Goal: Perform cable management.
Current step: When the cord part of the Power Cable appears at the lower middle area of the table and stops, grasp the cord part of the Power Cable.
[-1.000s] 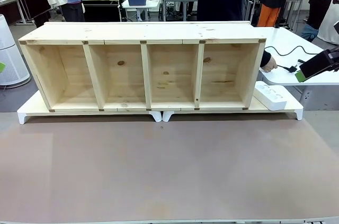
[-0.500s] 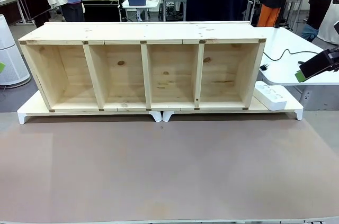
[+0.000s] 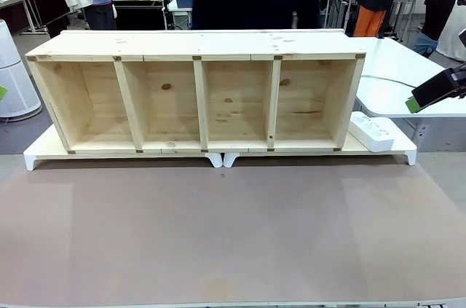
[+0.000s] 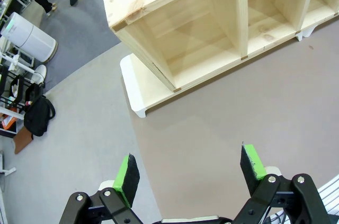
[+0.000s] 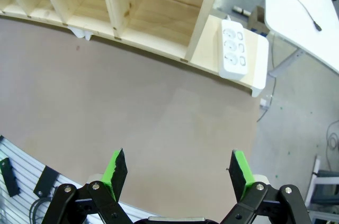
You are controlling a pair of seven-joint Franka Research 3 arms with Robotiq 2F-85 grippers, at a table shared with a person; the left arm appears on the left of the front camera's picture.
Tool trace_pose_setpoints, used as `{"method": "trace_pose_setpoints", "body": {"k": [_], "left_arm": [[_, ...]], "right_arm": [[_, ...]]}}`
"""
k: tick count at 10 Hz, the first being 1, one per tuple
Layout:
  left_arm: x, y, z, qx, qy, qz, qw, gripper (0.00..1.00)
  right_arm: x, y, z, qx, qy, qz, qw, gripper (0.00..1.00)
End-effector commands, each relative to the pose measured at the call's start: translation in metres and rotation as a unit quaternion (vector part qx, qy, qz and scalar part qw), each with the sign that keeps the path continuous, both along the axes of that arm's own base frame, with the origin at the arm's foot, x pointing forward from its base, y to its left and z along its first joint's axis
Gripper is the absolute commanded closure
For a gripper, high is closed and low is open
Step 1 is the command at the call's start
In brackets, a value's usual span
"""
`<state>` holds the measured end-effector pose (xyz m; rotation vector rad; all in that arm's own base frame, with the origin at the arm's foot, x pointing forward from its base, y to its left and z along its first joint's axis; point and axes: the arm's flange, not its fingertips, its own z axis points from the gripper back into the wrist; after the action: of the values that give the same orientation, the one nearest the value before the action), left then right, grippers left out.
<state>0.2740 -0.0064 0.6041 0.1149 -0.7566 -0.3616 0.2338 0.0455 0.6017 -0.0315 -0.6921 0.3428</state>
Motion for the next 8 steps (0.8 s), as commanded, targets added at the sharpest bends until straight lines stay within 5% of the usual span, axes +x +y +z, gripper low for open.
{"method": "trace_pose_setpoints", "body": {"k": [1, 8], "left_arm": [[0.0000, -0.0008, 0.0006, -0.002, -0.002, 0.002, 1.000, 0.00], [0.0000, -0.0008, 0.0006, -0.002, -0.002, 0.002, 1.000, 0.00]], "right_arm": [[0.0005, -0.0001, 0.0005, 0.000, -0.002, 0.000, 1.000, 0.00], [0.0005, -0.0001, 0.0005, 0.000, -0.002, 0.000, 1.000, 0.00]]}}
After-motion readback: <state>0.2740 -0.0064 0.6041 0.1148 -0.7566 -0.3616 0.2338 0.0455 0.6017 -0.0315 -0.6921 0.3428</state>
